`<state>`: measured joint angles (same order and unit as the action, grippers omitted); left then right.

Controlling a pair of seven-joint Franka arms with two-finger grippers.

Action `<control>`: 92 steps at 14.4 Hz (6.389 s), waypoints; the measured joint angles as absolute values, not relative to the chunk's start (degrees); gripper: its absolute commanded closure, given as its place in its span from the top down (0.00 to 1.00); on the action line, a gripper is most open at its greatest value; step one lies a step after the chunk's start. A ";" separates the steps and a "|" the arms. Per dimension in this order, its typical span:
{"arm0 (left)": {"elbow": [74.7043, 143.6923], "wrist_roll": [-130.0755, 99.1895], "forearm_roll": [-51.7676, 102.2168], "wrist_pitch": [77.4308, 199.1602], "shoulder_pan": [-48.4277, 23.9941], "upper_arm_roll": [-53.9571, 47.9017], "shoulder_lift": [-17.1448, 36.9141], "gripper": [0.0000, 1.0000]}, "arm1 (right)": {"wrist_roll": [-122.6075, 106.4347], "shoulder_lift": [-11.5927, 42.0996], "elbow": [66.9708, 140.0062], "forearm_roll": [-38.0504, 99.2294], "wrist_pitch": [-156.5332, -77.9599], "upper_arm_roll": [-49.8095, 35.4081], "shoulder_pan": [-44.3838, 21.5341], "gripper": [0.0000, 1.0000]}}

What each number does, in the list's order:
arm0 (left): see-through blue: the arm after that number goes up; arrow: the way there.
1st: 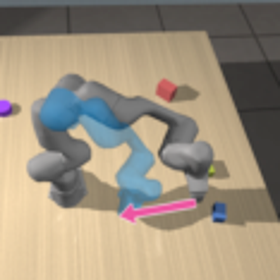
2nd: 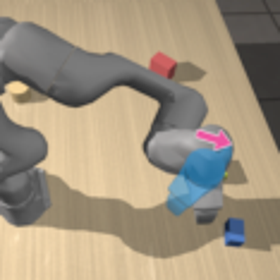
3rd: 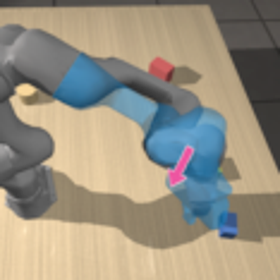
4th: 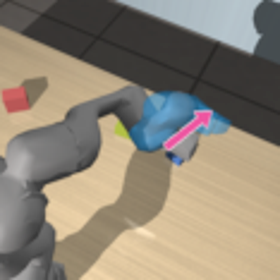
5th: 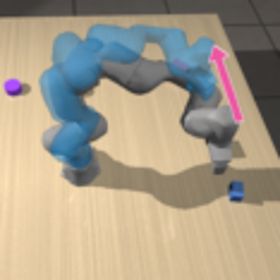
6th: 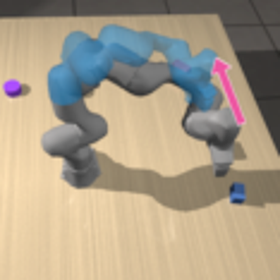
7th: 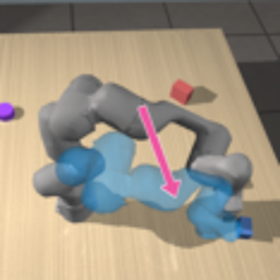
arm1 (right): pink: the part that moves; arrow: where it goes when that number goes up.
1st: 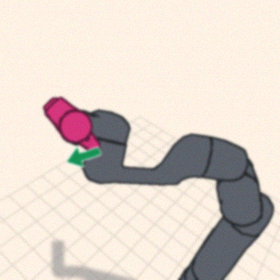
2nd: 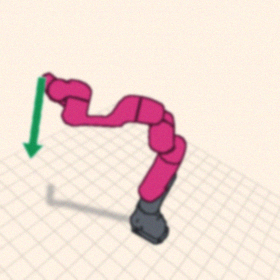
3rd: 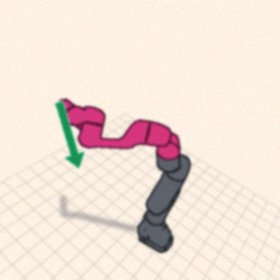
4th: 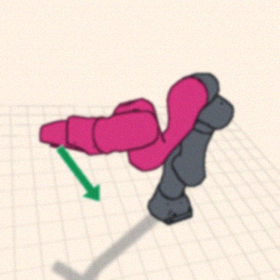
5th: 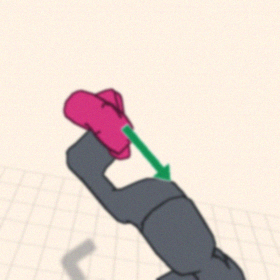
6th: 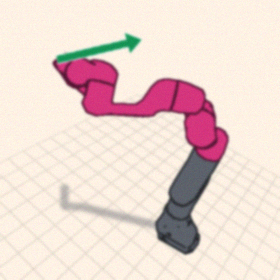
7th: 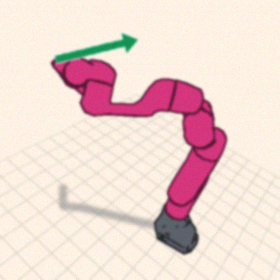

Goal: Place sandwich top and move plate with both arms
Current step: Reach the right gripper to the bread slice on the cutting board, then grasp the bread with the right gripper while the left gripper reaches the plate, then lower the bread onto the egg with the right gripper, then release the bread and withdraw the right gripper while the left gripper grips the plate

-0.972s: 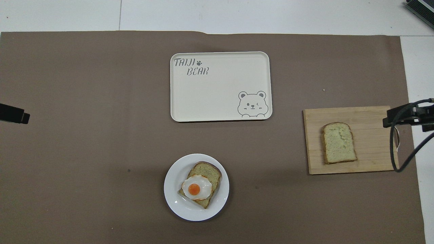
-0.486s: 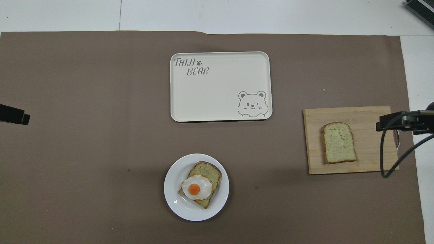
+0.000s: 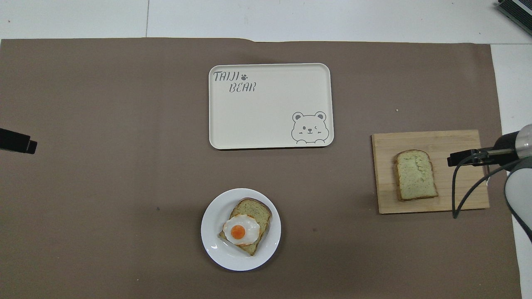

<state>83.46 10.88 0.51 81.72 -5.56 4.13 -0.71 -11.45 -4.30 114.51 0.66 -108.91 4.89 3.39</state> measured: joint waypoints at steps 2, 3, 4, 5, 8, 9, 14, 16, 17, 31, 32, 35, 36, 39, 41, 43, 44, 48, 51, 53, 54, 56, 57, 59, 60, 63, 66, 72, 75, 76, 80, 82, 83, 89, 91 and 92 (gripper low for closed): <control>83.46 10.88 0.51 81.67 -5.57 4.08 -0.71 1.00 | -14.65 -1.94 116.28 0.66 -112.97 4.94 4.46 1.00; 83.46 10.88 0.51 81.65 -5.58 4.05 -0.71 1.00 | -15.38 -0.75 117.40 0.66 -115.68 4.94 4.84 1.00; 83.46 10.88 0.51 81.64 -5.59 4.02 -0.71 1.00 | -15.69 0.14 118.80 0.66 -118.66 4.95 5.03 1.00; 83.46 10.88 0.51 81.62 -5.59 3.99 -0.71 1.00 | -15.79 0.72 120.26 0.66 -121.14 4.95 5.09 1.00; 83.55 10.89 0.77 81.62 -5.59 3.98 -0.72 1.00 | -16.59 2.56 122.96 0.66 -125.11 4.95 5.79 0.87; 83.65 10.89 1.75 81.62 -5.58 4.04 -0.71 1.00 | -16.74 3.31 123.21 0.66 -125.58 4.95 6.12 0.81; 84.36 10.89 4.94 81.64 -4.90 4.33 -0.82 1.00 | -17.04 6.64 124.73 0.68 -129.17 4.95 7.18 0.60; 84.36 10.89 4.98 81.66 -4.88 4.42 -0.85 1.00 | -17.04 6.81 126.06 0.73 -130.33 4.95 7.18 0.59; 84.36 10.89 4.98 81.66 -4.88 4.48 -0.86 1.00 | -17.04 6.86 126.71 0.75 -130.94 4.95 7.18 0.56; 102.79 13.44 23.58 93.05 -4.86 4.55 -5.60 1.00 | -16.99 7.27 125.74 1.92 -128.20 4.29 6.86 0.00; 105.77 14.70 25.12 95.33 -4.86 4.55 -6.45 1.00 | -16.99 7.26 124.27 1.91 -125.71 4.39 6.89 0.00; 116.15 18.51 31.64 100.71 -4.85 4.56 -9.67 1.00 | -16.99 6.62 118.85 1.95 -118.05 4.49 6.87 0.00; 118.87 19.71 33.79 101.29 -4.85 4.56 -10.36 1.00 | -16.99 6.08 117.83 2.73 -116.39 4.46 6.80 0.00; 126.56 24.94 40.12 104.44 -4.91 4.42 -10.97 1.00 | -17.02 4.82 115.87 8.31 -111.01 4.42 6.42 0.00; 132.25 29.52 44.10 108.56 -5.00 4.16 -10.94 0.92 | -17.02 4.68 115.43 12.93 -109.51 4.23 6.08 0.00; 137.50 34.01 46.74 113.09 -5.57 4.02 -10.93 0.88 | -15.39 4.69 115.52 16.06 -109.18 4.13 4.25 0.00; 139.68 35.14 47.96 115.15 -6.25 3.94 -10.92 0.83 | -14.10 4.68 115.62 17.72 -109.10 4.06 2.88 0.00; 143.90 36.37 54.24 118.95 -10.70 3.79 -10.65 0.68 | -8.07 4.58 116.28 23.86 -109.05 3.72 -4.53 0.00; 146.39 37.40 57.26 121.81 -14.73 3.69 -9.72 0.61 | -5.19 3.99 117.04 27.80 -109.07 3.58 -9.23 0.00; 147.74 39.90 58.87 122.33 -15.26 3.65 -8.33 0.61 | -3.76 3.21 118.10 29.58 -109.48 3.54 -12.13 0.00; 148.39 40.90 59.47 122.43 -15.26 3.73 -7.69 0.61 | -3.29 2.67 118.91 30.61 -110.30 3.53 -13.44 0.00; 149.22 42.26 60.95 122.63 -15.27 3.80 -6.61 0.60 | -2.00 1.54 120.76 33.24 -111.98 3.53 -15.24 0.00; 149.40 43.09 61.73 122.75 -15.29 3.80 -6.06 0.60 | -1.39 0.94 121.59 34.30 -112.71 3.54 -16.21 0.00; 149.60 44.28 62.36 122.88 -15.37 3.79 -5.19 0.60 | 1.30 -0.36 123.53 36.01 -115.72 3.53 -19.51 0.00; 149.63 44.45 62.39 122.90 -15.38 3.79 -5.01 0.60 | 2.98 -0.87 124.55 37.77 -117.45 3.51 -21.66 0.00; 149.64 44.53 62.45 122.91 -15.40 3.79 -4.97 0.60 | 8.61 -1.19 127.53 40.85 -125.42 3.46 -28.37 0.00; 149.64 44.57 62.47 122.92 -15.40 3.79 -4.97 0.60 | 14.13 -0.78 129.34 41.04 -130.81 3.40 -35.07 0.00; 149.66 44.59 62.49 122.93 -15.40 3.79 -4.97 0.60 | 14.71 -0.17 133.88 45.14 -135.03 3.46 -37.75 0.00; 149.66 44.60 62.49 122.93 -15.41 3.79 -4.97 0.60 | 15.14 1.86 134.48 51.01 -142.31 3.45 -41.34 0.99; 149.66 44.60 62.49 122.94 -15.41 3.79 -4.97 0.60 | 15.85 2.71 134.36 51.26 -143.49 3.44 -42.10 1.00; 149.66 44.61 62.50 122.95 -15.42 3.79 -4.97 0.59 | 16.44 2.65 132.92 51.41 -144.13 3.90 -42.05 1.00; 149.67 44.62 62.50 122.95 -15.44 3.79 -4.97 0.56 | 16.45 1.06 132.32 51.25 -142.99 4.24 -40.70 1.00; 149.71 44.62 62.50 122.96 -15.45 3.79 -4.95 0.55 | 16.43 0.22 131.80 50.03 -141.62 4.34 -39.61 1.00; 149.99 44.87 68.59 126.51 -19.93 3.68 -3.92 0.39 | 16.43 -1.19 120.38 33.03 -123.22 4.55 -27.71 1.00; 150.06 44.86 69.48 127.60 -21.57 3.61 -3.57 0.00 | 16.40 -1.18 116.32 27.34 -117.92 4.59 -24.36 1.00; 150.19 44.86 69.76 127.60 -21.68 3.61 -3.43 0.00 | 16.38 -1.15 114.35 24.13 -115.40 4.61 -22.94 1.00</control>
